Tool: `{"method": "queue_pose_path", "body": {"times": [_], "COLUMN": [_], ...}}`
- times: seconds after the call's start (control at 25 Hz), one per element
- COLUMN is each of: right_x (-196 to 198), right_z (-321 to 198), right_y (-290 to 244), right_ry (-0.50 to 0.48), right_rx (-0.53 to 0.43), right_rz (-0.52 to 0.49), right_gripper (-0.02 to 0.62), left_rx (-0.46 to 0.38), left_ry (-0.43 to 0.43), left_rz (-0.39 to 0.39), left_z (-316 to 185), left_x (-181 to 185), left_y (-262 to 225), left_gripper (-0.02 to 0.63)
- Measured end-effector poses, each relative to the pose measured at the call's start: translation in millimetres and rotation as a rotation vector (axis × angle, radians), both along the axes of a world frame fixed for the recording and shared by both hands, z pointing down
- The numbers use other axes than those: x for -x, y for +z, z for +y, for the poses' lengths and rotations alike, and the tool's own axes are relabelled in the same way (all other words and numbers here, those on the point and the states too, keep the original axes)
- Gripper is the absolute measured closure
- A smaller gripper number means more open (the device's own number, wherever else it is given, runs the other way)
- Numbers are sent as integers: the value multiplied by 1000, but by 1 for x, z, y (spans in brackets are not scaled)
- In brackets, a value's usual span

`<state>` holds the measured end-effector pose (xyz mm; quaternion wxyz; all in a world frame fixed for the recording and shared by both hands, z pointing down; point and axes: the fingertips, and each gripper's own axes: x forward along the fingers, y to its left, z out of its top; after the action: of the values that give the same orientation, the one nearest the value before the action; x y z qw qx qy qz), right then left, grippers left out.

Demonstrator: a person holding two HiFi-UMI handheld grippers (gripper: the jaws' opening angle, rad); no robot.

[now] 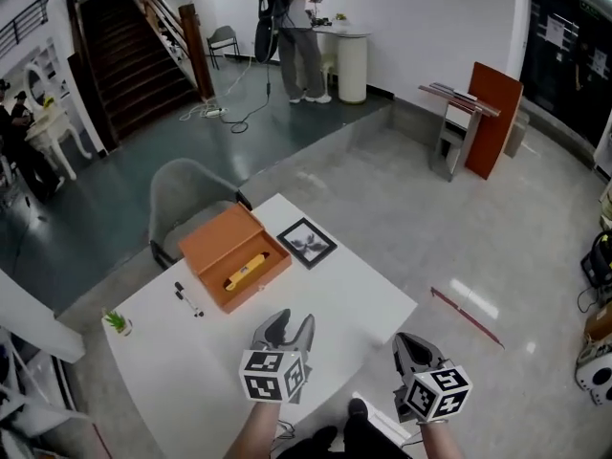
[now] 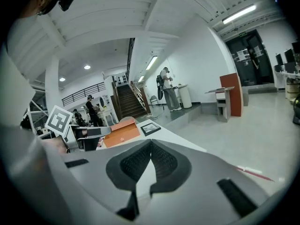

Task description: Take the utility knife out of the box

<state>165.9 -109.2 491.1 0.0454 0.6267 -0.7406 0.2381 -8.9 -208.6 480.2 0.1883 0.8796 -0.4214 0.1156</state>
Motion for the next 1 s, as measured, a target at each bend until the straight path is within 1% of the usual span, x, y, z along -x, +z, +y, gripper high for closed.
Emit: {"method": "queue_pose_path", "body": {"times": [0.32,0.64,0.84,1.0], "right_x": [4,34,62,86], "right_z": [-59,-91,-106,-115], "right_y": [2,3,5,9], "right_ry": [-214,-406,-510,-559], "right_rx": [-9,-17,-22,-15], "right_rz": [-25,-45,-55,-67], "right_gripper": [595,595,595,595], "left_rx": [-13,-44,-60,-65], "left_ry": [-218,-387,-442,-446], "left_rz": [-42,-135,-218,-289], "left_z": [-24,-31,-41,-52], "left_x": [26,69,103,128], "left_y": [-3,-12,-21,-25], "left_gripper": [433,433,433,433]}}
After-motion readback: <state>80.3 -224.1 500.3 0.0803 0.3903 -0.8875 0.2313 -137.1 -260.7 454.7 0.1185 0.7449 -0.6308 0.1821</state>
